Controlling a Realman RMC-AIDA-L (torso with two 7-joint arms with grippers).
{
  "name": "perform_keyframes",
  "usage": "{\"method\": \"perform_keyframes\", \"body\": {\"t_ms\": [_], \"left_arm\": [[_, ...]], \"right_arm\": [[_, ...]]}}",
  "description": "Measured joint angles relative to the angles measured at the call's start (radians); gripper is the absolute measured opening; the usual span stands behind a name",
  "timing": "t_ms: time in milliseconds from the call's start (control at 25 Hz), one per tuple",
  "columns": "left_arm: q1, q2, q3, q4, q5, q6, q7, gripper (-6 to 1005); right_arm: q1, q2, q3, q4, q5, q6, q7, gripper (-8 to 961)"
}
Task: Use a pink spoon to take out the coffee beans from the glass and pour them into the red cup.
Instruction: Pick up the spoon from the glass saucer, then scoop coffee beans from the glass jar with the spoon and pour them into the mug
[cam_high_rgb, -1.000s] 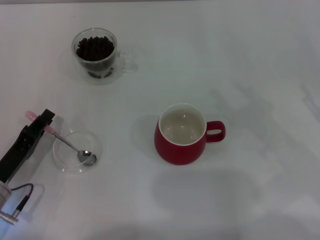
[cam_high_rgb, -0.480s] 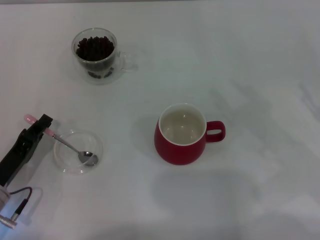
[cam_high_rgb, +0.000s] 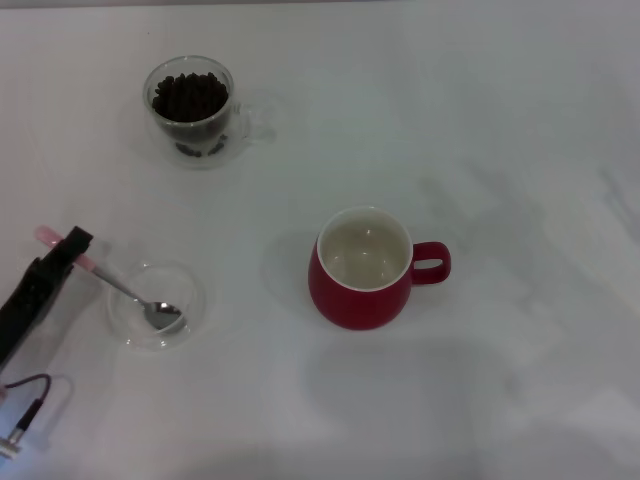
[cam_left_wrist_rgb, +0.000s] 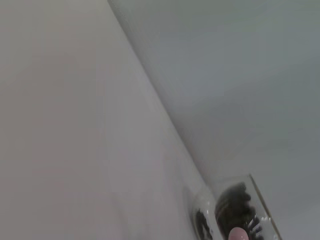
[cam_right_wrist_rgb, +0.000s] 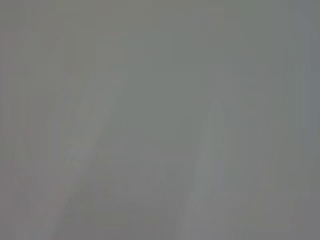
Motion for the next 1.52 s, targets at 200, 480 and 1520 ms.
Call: {"method": "perform_keyframes", "body": {"t_ms": [200, 480, 1520], "left_arm": [[0.033, 0.000, 0.027, 0.078, 0.001, 0.032, 0.005, 121], [0.025, 0.003, 0.051, 0.135, 0.017, 0.097, 0.032, 121], [-0.139, 0.216, 0.051, 0.512, 0.180, 0.089, -0.409, 120]], "right_arm": [[-0.001, 0.000, 0.000, 0.000, 0.000, -0.003, -0.001, 662], [0.001, -0.002, 0.000, 0.000, 0.000, -0.007, -0.001, 662], [-0.004, 0.044, -0.011, -0.010, -0.008, -0.077, -0.005, 662]]}}
